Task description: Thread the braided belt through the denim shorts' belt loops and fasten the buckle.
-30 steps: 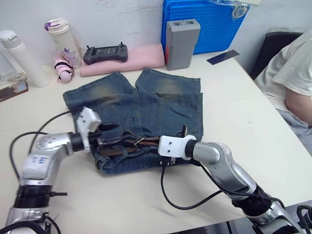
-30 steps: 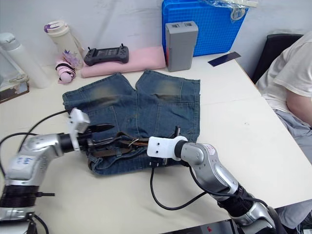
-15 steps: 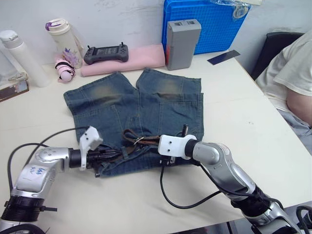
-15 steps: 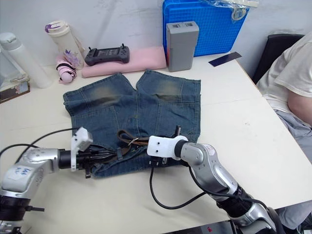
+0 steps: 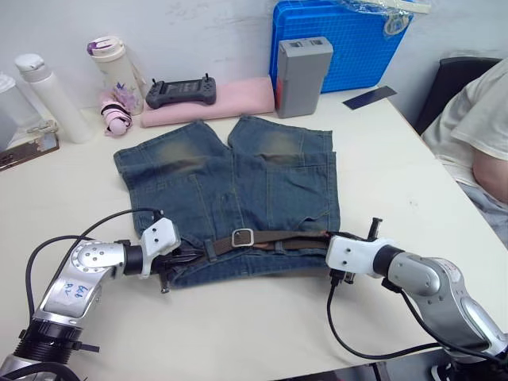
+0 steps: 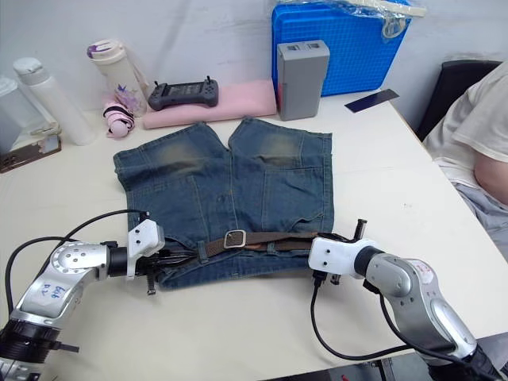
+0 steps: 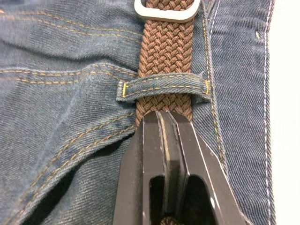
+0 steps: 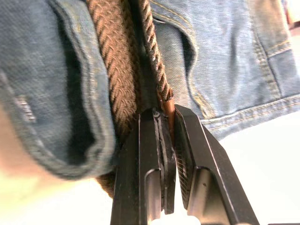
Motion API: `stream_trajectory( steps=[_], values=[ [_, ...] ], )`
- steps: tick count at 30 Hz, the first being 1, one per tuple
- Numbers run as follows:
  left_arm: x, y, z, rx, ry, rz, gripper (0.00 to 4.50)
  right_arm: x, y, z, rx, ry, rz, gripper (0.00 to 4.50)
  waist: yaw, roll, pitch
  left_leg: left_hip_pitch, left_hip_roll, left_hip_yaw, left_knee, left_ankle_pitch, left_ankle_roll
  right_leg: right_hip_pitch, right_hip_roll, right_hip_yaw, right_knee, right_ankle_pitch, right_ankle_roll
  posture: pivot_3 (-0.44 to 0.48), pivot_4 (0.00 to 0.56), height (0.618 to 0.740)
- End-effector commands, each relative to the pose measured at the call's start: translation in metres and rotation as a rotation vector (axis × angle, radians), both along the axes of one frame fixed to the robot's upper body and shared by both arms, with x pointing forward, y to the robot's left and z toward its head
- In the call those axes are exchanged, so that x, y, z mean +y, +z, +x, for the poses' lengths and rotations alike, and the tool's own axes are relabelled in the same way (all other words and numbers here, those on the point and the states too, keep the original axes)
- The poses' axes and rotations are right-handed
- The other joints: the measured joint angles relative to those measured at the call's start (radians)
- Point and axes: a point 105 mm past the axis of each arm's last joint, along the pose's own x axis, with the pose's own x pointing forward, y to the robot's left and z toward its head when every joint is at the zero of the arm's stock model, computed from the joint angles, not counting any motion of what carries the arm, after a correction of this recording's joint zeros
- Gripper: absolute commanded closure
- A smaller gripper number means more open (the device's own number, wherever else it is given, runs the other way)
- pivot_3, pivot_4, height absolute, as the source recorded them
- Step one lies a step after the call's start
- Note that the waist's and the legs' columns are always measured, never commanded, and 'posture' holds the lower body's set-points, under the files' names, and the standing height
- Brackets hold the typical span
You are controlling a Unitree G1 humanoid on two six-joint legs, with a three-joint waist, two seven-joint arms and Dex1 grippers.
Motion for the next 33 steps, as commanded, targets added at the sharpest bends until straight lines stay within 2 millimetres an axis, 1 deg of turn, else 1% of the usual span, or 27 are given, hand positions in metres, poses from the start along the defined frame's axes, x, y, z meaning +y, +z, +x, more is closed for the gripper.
stream_trajectory(
  steps=[1,3,5,6,7,10,12,13,14,17,19,21,23,25,28,31,33],
  values=[
    [0.014,-0.026,-0.005,0.086,0.051,0.068,4.42,-0.011,0.006,0.009,-0.031,-0.088,0.029,4.50,0.002,0.000,0.000,0.000,0.000,0.000,0.000,0.000,0.000,0.000,0.000,0.000,-0.001,0.000,0.000,0.000,0.150,0.709],
    [0.014,-0.025,-0.004,0.082,0.050,0.070,4.42,-0.005,0.006,0.009,-0.040,-0.084,0.047,4.50,0.001,0.000,0.000,0.000,0.000,0.000,0.000,-0.001,0.001,0.000,0.000,0.000,-0.001,0.000,0.000,0.000,0.150,0.709],
    [0.015,-0.024,-0.003,0.076,0.052,0.074,4.50,-0.002,0.007,0.008,-0.036,-0.092,0.083,3.64,0.001,0.000,0.000,0.000,0.000,0.000,0.000,-0.001,0.001,0.000,0.000,0.000,-0.001,0.000,0.000,0.000,0.150,0.709],
    [0.015,-0.024,-0.003,0.073,0.053,0.076,4.50,0.000,0.007,0.007,-0.021,-0.090,0.102,3.42,0.001,0.000,0.000,0.000,0.000,0.000,0.000,-0.001,0.001,0.000,0.000,0.000,-0.001,0.000,0.000,0.000,0.150,0.709],
    [0.016,-0.024,-0.002,0.071,0.053,0.077,4.50,0.001,0.007,0.006,-0.010,-0.089,0.114,2.96,0.001,0.000,0.000,0.000,0.000,0.000,0.000,-0.001,0.001,0.000,0.000,0.000,-0.001,0.000,0.000,0.000,0.150,0.709],
    [0.016,-0.023,-0.001,0.063,0.056,0.075,4.50,0.001,0.016,0.006,-0.061,-0.080,0.093,1.57,0.001,0.001,0.000,0.000,0.000,0.000,0.000,-0.001,0.000,0.000,0.000,0.000,0.000,0.000,0.000,0.000,0.150,0.709],
    [0.015,-0.022,0.000,0.063,0.054,0.072,4.50,0.011,0.028,-0.002,-0.082,-0.015,0.142,0.57,0.001,0.001,0.000,0.000,0.000,0.000,0.000,-0.001,0.000,0.000,0.000,0.000,0.000,0.000,0.000,0.000,0.150,0.709],
    [0.015,-0.022,0.000,0.064,0.053,0.071,4.50,0.016,0.032,-0.006,-0.086,0.020,0.163,0.16,0.000,0.001,0.000,0.000,0.000,0.000,0.000,-0.001,0.000,0.000,0.000,0.000,0.000,0.000,0.000,0.000,0.150,0.709],
    [0.014,-0.022,0.000,0.065,0.050,0.071,4.50,0.023,0.036,-0.012,-0.098,0.066,0.174,0.06,0.000,0.001,0.000,0.000,0.000,0.000,0.000,-0.001,0.000,0.000,0.000,0.000,0.000,0.000,0.000,0.000,0.150,0.709],
    [0.013,-0.022,0.000,0.073,0.037,0.074,4.50,0.041,0.051,-0.029,-0.182,0.196,0.182,0.06,0.000,0.001,0.000,0.000,0.001,0.000,0.000,-0.001,0.000,0.000,0.001,0.000,0.000,0.000,0.000,0.000,0.150,0.709],
    [0.013,-0.022,0.000,0.075,0.030,0.079,4.50,0.053,0.053,-0.039,-0.202,0.244,0.219,0.06,0.000,0.001,0.000,0.000,0.001,0.000,0.000,-0.001,0.000,0.000,0.001,0.000,0.000,0.000,0.000,0.000,0.150,0.709],
    [0.012,-0.021,0.001,0.077,0.025,0.080,4.50,0.060,0.051,-0.046,-0.196,0.273,0.244,0.06,0.000,0.001,0.000,0.000,0.001,0.000,0.000,-0.001,0.000,0.000,0.001,0.000,0.000,0.000,0.000,0.000,0.150,0.709],
    [0.012,-0.020,0.001,0.079,0.019,0.082,4.50,0.068,0.024,-0.045,-0.170,0.247,0.185,0.06,0.001,0.001,-0.001,0.000,0.001,0.000,0.000,-0.001,0.000,0.000,0.001,0.000,0.000,0.000,0.000,0.000,0.150,0.709],
    [0.012,-0.018,0.001,0.079,0.016,0.083,4.50,0.071,0.007,-0.043,-0.160,0.221,0.142,0.06,0.000,0.001,-0.001,0.000,0.001,0.000,0.000,-0.001,0.000,0.000,0.001,0.000,0.000,0.000,0.000,0.000,0.150,0.709],
    [0.013,-0.016,0.001,0.078,0.017,0.084,4.50,0.071,0.001,-0.039,-0.175,0.190,0.131,0.06,0.001,0.001,0.000,0.000,0.000,0.000,0.000,-0.001,0.000,0.000,0.001,0.001,0.000,0.000,0.000,0.000,0.150,0.709],
    [0.014,-0.015,0.001,0.077,0.020,0.085,4.50,0.068,0.000,-0.035,-0.193,0.156,0.118,0.06,0.001,0.001,-0.001,0.000,0.000,0.000,0.000,-0.001,0.000,0.000,0.001,0.000,0.000,0.000,0.000,0.000,0.150,0.709],
    [0.015,-0.014,0.001,0.076,0.022,0.086,4.50,0.064,-0.006,-0.034,-0.188,0.133,0.099,0.06,0.000,0.001,0.000,0.000,0.001,0.000,0.000,-0.001,-0.001,-0.001,0.001,0.000,0.000,0.000,0.000,0.000,0.150,0.709]
  ],
)
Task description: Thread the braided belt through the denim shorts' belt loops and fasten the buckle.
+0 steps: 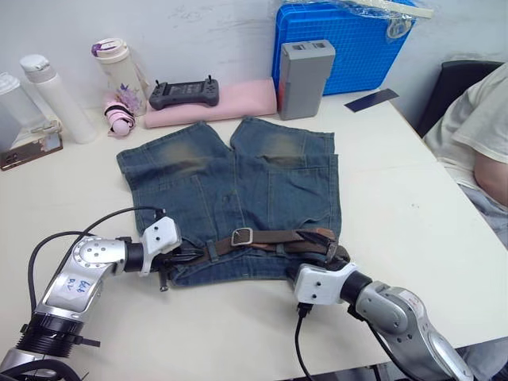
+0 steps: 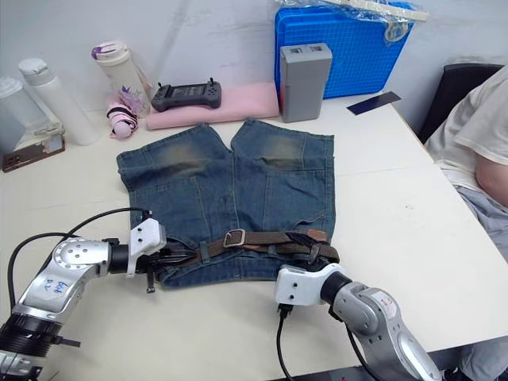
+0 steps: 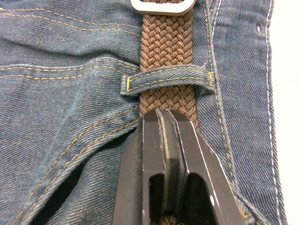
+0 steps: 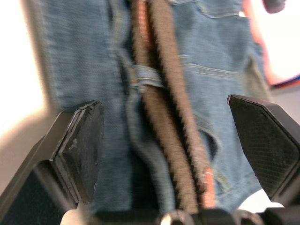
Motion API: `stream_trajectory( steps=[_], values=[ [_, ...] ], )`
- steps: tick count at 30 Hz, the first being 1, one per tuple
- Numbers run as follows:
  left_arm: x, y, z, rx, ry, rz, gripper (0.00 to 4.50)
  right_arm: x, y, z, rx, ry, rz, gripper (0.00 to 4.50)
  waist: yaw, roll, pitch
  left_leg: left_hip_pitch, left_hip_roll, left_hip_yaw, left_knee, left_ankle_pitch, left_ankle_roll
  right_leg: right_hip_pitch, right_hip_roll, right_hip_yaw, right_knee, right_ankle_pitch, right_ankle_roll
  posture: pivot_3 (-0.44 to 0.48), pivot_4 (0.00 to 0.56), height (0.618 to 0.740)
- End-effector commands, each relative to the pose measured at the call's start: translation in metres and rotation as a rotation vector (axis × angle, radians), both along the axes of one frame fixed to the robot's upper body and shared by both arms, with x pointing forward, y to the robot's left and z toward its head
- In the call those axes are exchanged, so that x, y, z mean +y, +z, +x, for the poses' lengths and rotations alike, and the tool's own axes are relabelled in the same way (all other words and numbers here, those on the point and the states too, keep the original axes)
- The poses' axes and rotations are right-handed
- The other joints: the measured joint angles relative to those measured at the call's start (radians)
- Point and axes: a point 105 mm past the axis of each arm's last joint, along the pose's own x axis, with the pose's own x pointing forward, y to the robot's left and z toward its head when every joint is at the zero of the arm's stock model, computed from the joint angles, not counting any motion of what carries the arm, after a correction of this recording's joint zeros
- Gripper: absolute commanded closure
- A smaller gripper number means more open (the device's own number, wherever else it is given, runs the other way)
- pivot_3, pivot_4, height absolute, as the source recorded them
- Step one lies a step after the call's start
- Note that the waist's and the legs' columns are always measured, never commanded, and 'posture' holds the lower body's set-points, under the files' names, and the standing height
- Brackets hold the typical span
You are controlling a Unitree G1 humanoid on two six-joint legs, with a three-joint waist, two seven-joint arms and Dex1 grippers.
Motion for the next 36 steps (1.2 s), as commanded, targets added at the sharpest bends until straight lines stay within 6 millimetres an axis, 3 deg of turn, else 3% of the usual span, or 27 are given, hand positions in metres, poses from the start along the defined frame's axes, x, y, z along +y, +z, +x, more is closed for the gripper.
stream_trajectory(
  steps=[1,6,8,11,12,17,21,24,31,36],
  values=[
    [0.013,-0.018,-0.004,0.072,0.048,0.065,4.50,-0.008,-0.001,0.005,-0.040,-0.053,-0.028,0.06,0.000,0.000,0.000,0.000,0.000,0.000,0.000,0.000,0.000,0.000,0.000,0.000,0.000,0.000,0.000,0.000,0.150,0.709],
    [0.013,-0.019,-0.007,0.073,0.054,0.060,4.50,-0.019,-0.008,0.010,-0.029,-0.123,-0.059,1.94,-0.001,0.000,0.000,0.000,0.000,0.000,0.000,0.000,0.000,0.000,0.000,0.000,0.000,0.000,0.000,0.000,0.150,0.709],
    [0.012,-0.020,-0.007,0.073,0.056,0.058,4.50,-0.023,-0.010,0.011,-0.023,-0.143,-0.069,2.99,-0.001,0.000,0.000,0.000,0.000,0.000,0.000,0.000,0.000,0.000,0.000,0.000,0.000,0.000,0.000,0.000,0.150,0.709],
    [0.011,-0.020,-0.007,0.069,0.054,0.050,4.50,-0.025,-0.016,0.010,0.007,-0.163,-0.074,4.22,-0.001,0.000,0.000,0.000,0.000,0.000,0.000,0.000,0.000,0.000,0.000,0.000,0.000,0.000,0.000,0.000,0.150,0.709],
    [0.010,-0.019,-0.007,0.063,0.054,0.040,4.50,-0.025,-0.018,0.010,0.015,-0.164,-0.077,4.45,-0.001,0.000,0.000,0.000,0.000,0.000,0.000,0.000,0.000,0.000,0.000,0.000,0.000,0.000,0.000,0.000,0.150,0.709],
    [0.010,-0.005,-0.002,-0.007,0.082,-0.006,4.50,-0.023,-0.019,0.011,0.018,-0.159,-0.075,4.45,-0.002,0.000,0.000,0.000,0.000,0.000,0.000,0.000,0.000,0.000,0.000,0.000,0.000,0.000,0.000,0.000,0.150,0.709],
    [0.014,0.026,0.002,-0.060,0.141,-0.095,3.16,-0.018,-0.022,0.012,0.022,-0.140,-0.074,4.50,-0.002,-0.002,0.001,0.000,0.001,0.000,0.000,0.000,0.000,-0.001,0.001,0.000,0.000,0.000,0.000,0.000,0.150,0.709],
    [0.021,0.045,-0.003,-0.086,0.167,-0.131,1.79,-0.014,-0.023,0.012,0.024,-0.128,-0.072,4.50,-0.003,-0.005,0.003,-0.001,0.001,0.000,0.000,0.000,-0.001,-0.001,0.001,0.000,0.000,0.000,0.000,0.000,0.150,0.709],
    [0.021,0.052,-0.029,-0.146,0.115,-0.024,1.79,-0.008,-0.026,0.013,0.031,-0.113,-0.066,4.50,-0.007,-0.006,0.004,-0.001,0.002,0.000,-0.001,-0.002,-0.001,-0.001,0.002,0.000,-0.002,0.000,-0.001,0.000,0.150,0.709],
    [0.009,0.052,-0.031,-0.196,0.084,0.020,1.79,-0.003,-0.027,0.015,0.033,-0.097,-0.062,4.50,-0.007,-0.006,0.004,-0.001,0.003,0.000,-0.001,-0.002,-0.002,0.000,0.002,0.000,-0.002,0.000,-0.001,0.000,0.150,0.709]
  ],
)
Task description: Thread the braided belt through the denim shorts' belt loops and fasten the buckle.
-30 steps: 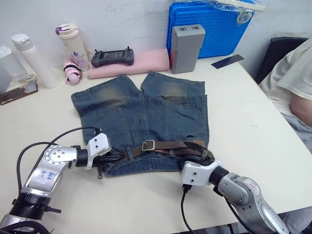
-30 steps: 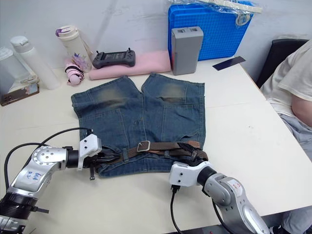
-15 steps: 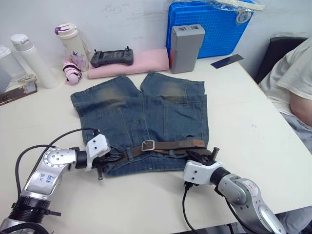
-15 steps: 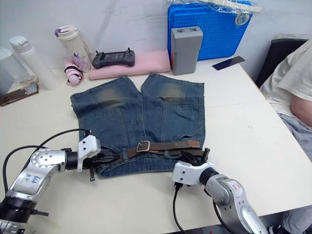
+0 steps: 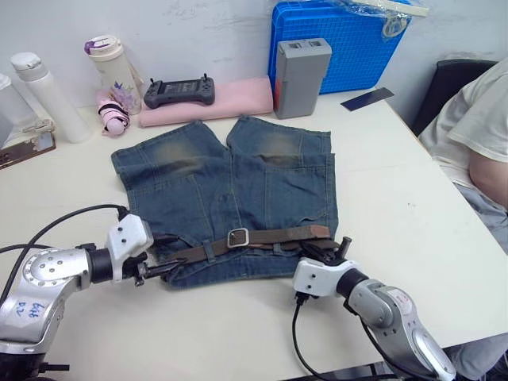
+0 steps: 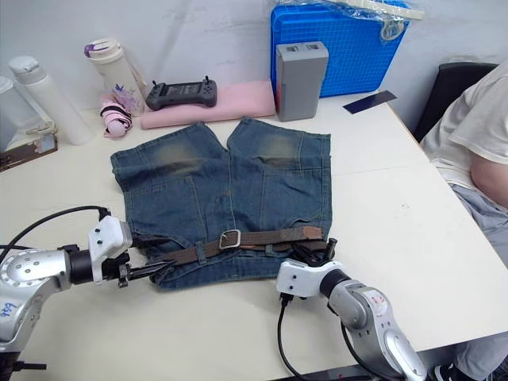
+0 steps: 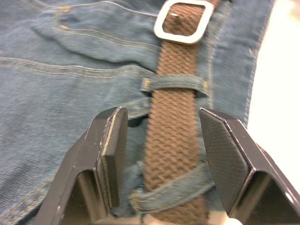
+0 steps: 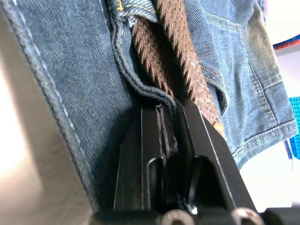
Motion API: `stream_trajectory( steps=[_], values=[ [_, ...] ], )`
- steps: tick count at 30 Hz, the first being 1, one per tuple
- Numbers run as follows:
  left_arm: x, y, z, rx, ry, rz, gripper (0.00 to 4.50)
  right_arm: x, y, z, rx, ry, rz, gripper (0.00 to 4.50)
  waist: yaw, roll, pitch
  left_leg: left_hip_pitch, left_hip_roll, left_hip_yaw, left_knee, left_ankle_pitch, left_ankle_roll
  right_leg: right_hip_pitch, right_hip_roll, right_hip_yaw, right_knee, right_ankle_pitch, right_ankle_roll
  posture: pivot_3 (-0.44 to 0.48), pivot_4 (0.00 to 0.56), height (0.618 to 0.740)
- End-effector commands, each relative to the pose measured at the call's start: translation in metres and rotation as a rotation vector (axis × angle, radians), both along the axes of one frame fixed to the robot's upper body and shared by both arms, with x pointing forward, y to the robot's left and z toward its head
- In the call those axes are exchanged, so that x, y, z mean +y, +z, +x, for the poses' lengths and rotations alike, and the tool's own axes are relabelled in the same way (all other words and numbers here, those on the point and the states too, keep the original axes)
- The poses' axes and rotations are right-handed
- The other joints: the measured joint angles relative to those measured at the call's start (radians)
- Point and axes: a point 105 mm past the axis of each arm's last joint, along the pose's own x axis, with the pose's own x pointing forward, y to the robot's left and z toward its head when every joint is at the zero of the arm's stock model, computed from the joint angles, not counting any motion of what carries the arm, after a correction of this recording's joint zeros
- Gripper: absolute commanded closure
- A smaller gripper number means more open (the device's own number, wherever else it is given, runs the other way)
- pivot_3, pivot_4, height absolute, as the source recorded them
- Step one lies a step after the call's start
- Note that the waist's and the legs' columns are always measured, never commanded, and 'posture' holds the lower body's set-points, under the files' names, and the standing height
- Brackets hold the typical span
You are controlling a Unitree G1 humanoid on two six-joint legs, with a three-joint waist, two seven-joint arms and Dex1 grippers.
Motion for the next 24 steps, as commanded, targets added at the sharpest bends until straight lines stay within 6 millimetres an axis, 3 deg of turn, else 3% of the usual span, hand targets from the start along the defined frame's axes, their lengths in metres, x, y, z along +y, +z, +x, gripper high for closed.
stream_trajectory(
  steps=[1,6,14,18,21,24],
  values=[
    [-0.012,0.011,-0.001,-0.071,-0.039,0.024,1.79,0.007,-0.007,-0.003,0.031,0.029,-0.004,4.50,-0.002,0.000,0.000,0.000,0.000,0.000,0.000,0.000,0.000,0.000,0.000,0.000,0.000,0.000,0.000,0.000,0.150,0.709],
    [-0.005,-0.006,0.001,-0.132,-0.054,0.245,1.79,0.009,-0.007,-0.003,0.033,0.034,0.002,4.50,-0.010,0.000,0.000,0.000,0.001,0.000,-0.001,-0.001,-0.001,0.000,0.001,0.000,0.000,-0.001,-0.001,0.000,0.150,0.709],
    [0.003,-0.014,0.007,-0.171,-0.034,0.369,1.79,0.013,-0.007,-0.002,0.039,0.045,0.013,4.50,-0.021,0.000,0.000,0.001,0.002,0.000,-0.003,-0.001,-0.001,0.000,0.002,0.000,0.000,-0.001,-0.002,0.000,0.150,0.709],
    [0.008,-0.022,0.008,-0.141,-0.004,0.378,2.90,0.015,-0.008,-0.001,0.040,0.049,0.015,4.50,-0.020,0.000,0.000,0.001,0.003,0.000,-0.003,-0.001,-0.002,-0.001,0.002,0.000,0.000,-0.001,-0.002,0.000,0.150,0.709],
    [0.027,-0.036,0.005,-0.089,0.052,0.429,4.25,0.015,-0.008,-0.001,0.040,0.051,0.015,4.50,-0.022,0.000,0.000,0.001,0.003,0.001,-0.003,-0.001,-0.002,-0.001,0.002,0.000,0.000,-0.001,-0.002,0.000,0.150,0.709],
    [0.049,-0.047,0.003,-0.047,0.155,0.436,4.44,0.010,-0.009,0.001,0.040,0.028,0.010,4.50,-0.022,0.000,0.000,0.002,0.003,0.001,-0.004,-0.001,-0.002,-0.001,0.003,0.000,0.001,-0.002,-0.003,0.000,0.150,0.709]
  ],
)
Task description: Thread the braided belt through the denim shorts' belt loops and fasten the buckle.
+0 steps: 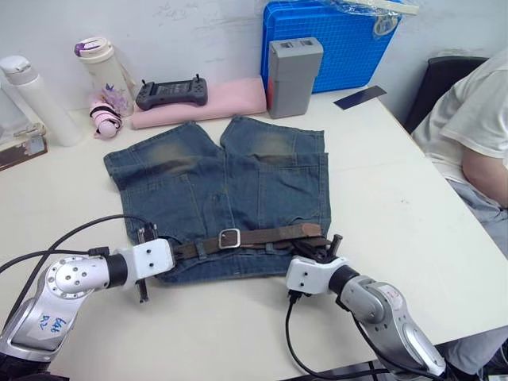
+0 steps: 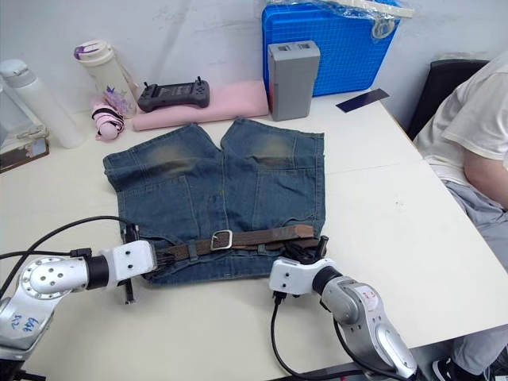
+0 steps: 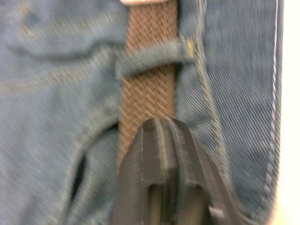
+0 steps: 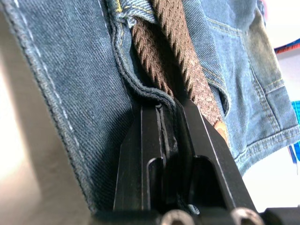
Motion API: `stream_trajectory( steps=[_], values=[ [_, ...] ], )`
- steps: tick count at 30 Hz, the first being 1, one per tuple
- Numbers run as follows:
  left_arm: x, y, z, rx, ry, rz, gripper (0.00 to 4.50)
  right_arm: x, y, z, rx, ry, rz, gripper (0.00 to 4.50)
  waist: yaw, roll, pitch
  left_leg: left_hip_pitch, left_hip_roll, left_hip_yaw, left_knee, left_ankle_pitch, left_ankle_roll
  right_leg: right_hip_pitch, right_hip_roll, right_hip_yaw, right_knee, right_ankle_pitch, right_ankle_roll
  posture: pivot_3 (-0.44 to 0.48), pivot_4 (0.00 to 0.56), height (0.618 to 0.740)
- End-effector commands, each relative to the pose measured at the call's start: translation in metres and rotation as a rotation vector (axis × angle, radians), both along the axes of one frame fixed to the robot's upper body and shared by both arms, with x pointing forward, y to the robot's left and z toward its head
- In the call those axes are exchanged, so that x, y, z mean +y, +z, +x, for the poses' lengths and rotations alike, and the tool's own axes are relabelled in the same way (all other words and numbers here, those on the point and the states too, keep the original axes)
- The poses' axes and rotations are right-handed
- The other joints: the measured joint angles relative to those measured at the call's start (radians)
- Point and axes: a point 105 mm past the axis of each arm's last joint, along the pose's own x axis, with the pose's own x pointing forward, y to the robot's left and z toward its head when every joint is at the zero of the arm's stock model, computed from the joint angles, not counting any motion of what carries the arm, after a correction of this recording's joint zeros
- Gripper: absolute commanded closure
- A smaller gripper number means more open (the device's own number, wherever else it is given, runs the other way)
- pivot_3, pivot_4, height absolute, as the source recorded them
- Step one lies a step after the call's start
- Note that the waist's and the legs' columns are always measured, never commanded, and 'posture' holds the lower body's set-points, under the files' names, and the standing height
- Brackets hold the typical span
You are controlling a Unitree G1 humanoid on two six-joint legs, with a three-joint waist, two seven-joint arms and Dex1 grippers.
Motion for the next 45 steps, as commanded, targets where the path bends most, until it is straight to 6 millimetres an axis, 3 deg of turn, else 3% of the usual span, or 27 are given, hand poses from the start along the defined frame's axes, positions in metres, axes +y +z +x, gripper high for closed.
stream_trajectory(
  steps=[1,5,9,14,20,24,29,32,35,36,42,45],
  values=[
    [0.049,-0.019,-0.001,0.040,0.228,0.045,4.44,-0.006,-0.008,0.001,0.034,-0.034,-0.007,4.50,-0.001,0.000,0.000,0.000,0.000,0.000,-0.001,0.000,0.000,0.000,0.000,0.000,0.000,0.000,0.000,0.000,0.150,0.709],
    [0.078,-0.033,-0.007,0.039,0.427,-0.040,4.44,-0.019,-0.006,0.005,0.025,-0.100,-0.013,4.50,0.000,0.001,-0.001,0.004,0.001,0.003,-0.007,0.001,-0.002,0.000,0.000,0.001,0.001,-0.001,-0.002,0.000,0.150,0.709],
    [0.082,-0.041,-0.013,0.040,0.476,-0.080,4.44,-0.028,-0.006,0.009,0.019,-0.145,-0.029,4.50,0.000,0.002,-0.001,0.008,0.001,0.002,-0.009,0.002,-0.004,0.002,0.000,0.001,0.002,-0.002,-0.003,0.000,0.150,0.709],
    [0.064,-0.054,-0.017,0.047,0.433,-0.110,4.44,-0.032,-0.004,0.014,0.006,-0.168,-0.033,4.50,0.001,0.004,-0.001,0.019,0.003,0.002,-0.011,0.001,-0.004,0.013,0.001,0.000,0.000,-0.003,-0.004,0.000,0.150,0.709],
    [0.036,-0.063,-0.020,0.037,0.386,-0.230,4.44,-0.028,0.005,0.028,-0.044,-0.155,-0.009,4.50,0.004,0.007,-0.003,0.020,0.003,0.002,-0.011,0.001,-0.003,0.015,0.001,0.000,-0.001,-0.003,-0.004,0.000,0.150,0.709],
    [0.030,-0.069,-0.024,0.030,0.388,-0.273,4.44,-0.028,0.005,0.029,-0.036,-0.129,-0.007,4.50,0.007,0.009,-0.004,0.020,0.003,0.002,-0.011,0.001,-0.003,0.015,0.001,0.000,-0.001,-0.003,-0.003,0.000,0.150,0.709],
    [0.024,-0.061,-0.025,0.027,0.358,-0.342,2.89,-0.027,0.005,0.022,0.084,-0.104,0.067,2.60,0.010,0.009,-0.004,0.019,0.002,0.002,-0.011,0.000,-0.002,0.015,0.000,0.000,-0.003,-0.003,-0.003,0.000,0.150,0.709],
    [0.024,-0.044,-0.024,0.016,0.322,-0.368,1.65,-0.031,0.007,0.010,0.202,-0.063,0.081,1.20,0.012,0.010,-0.004,0.019,0.003,0.001,-0.011,-0.001,-0.001,0.016,0.001,-0.001,-0.005,-0.004,-0.003,0.000,0.150,0.709],
    [0.016,-0.020,-0.029,0.063,0.247,-0.432,0.38,-0.033,0.022,0.001,0.284,0.001,0.105,0.00,0.014,0.009,-0.004,0.017,0.003,0.001,-0.011,-0.004,0.001,0.015,0.001,-0.001,-0.007,-0.004,-0.001,0.000,0.150,0.709],
    [0.015,-0.013,-0.032,0.087,0.227,-0.453,0.02,-0.032,0.028,-0.001,0.309,0.016,0.128,0.00,0.014,0.008,-0.003,0.017,0.003,0.001,-0.011,-0.004,0.002,0.015,0.001,-0.001,-0.008,-0.004,-0.001,0.000,0.150,0.709],
    [0.010,0.019,-0.044,0.283,0.163,-0.575,0.02,-0.034,0.051,-0.003,0.405,0.090,0.189,0.00,0.009,0.005,0.012,0.012,0.004,0.000,-0.011,-0.006,0.004,0.013,0.001,-0.003,-0.013,-0.004,-0.001,0.000,0.150,0.709],
    [0.013,0.041,-0.032,0.237,0.159,-0.656,0.02,-0.030,0.053,-0.007,0.476,0.128,0.251,0.00,0.013,0.007,0.017,0.011,0.004,-0.001,-0.011,-0.006,0.003,0.013,0.001,-0.004,-0.014,-0.004,-0.001,0.000,0.150,0.709]
  ],
)
